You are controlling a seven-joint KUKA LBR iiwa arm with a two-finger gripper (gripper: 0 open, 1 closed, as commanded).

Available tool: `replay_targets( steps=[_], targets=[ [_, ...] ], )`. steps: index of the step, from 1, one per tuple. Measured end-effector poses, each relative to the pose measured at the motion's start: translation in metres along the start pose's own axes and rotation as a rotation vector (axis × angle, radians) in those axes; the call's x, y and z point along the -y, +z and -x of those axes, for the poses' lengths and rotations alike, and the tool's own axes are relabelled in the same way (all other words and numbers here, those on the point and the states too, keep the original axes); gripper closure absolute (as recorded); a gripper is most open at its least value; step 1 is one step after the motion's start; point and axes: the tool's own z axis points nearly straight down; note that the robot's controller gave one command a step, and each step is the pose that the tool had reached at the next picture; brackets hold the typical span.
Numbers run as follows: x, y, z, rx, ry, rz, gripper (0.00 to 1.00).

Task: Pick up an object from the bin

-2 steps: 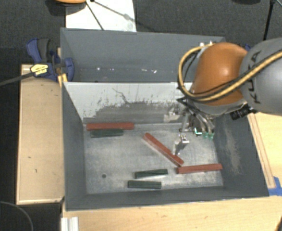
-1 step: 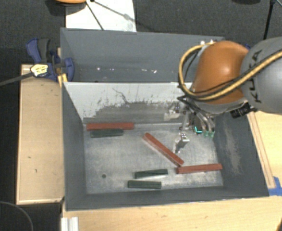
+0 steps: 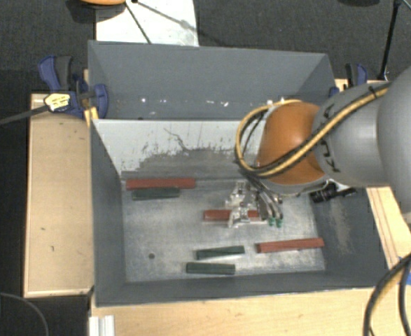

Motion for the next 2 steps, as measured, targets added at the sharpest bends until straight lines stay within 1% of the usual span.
replay_targets(
  steps=[1, 2],
  targets=[
    [0.0, 0.0, 0.0, 0.0, 0.0, 0.0, 1.0],
    [-0.011, -0.169, 0.018, 0.001, 0.015, -0.001, 1.0]
  ],
)
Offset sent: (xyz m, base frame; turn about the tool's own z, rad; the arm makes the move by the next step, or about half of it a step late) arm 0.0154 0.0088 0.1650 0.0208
